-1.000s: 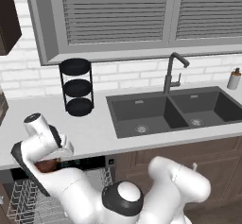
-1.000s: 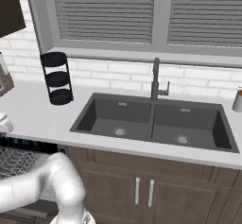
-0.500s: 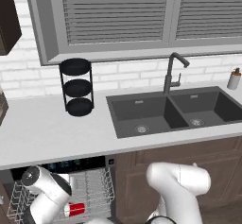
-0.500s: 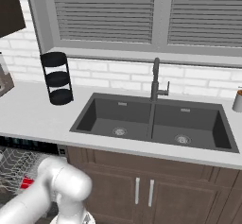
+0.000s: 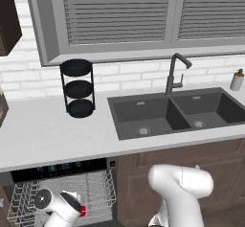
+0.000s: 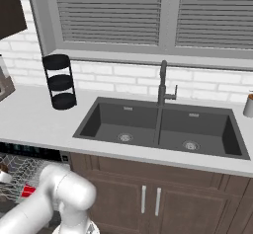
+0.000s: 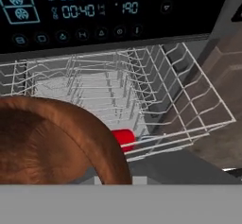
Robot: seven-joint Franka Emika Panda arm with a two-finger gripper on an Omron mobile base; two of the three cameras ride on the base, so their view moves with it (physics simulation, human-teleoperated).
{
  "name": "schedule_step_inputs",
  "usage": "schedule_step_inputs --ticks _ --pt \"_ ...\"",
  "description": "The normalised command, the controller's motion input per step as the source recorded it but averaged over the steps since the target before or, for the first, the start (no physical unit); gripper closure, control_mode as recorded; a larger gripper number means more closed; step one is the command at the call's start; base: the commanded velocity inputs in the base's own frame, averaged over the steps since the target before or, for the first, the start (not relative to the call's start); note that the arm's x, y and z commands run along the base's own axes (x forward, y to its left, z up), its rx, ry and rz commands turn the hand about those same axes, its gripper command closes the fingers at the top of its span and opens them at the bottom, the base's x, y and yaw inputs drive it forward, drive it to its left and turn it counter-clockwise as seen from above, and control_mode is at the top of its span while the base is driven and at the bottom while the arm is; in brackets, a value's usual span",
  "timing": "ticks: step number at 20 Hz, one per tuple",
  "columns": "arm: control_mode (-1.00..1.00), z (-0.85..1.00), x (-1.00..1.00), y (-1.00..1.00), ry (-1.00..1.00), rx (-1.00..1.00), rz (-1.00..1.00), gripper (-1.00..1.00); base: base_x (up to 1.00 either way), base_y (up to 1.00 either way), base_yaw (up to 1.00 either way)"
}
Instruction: Pick up the cup and bowl from the counter, place them in the dishwasher, and close the dishwasher door.
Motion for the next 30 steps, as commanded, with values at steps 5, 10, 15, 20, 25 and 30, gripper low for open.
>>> schedule_step_inputs --ticks 5,10,15,20,25,30 --pt "-1.0 -0.27 0.63 0.47 0.0 -0.01 -0.11 1.0 0.0 0.0 0.0" --pt "-1.0 -0.38 0.72 0.33 0.06 -0.08 -0.02 1.0 0.0 0.0 0.0" --pt "-1.0 -0.67 0.73 0.26 0.08 -0.09 -0.01 1.0 0.0 0.0 0.0" --pt "-1.0 -0.78 0.58 0.32 0.1 -0.11 -0.01 1.0 0.0 0.0 0.0" --pt "-1.0 -0.85 0.33 0.15 0.13 -0.13 0.0 1.0 0.0 0.0 0.0" --pt "-1.0 -0.72 0.02 0.04 0.11 -0.01 0.0 1.0 0.0 0.0 0.0"
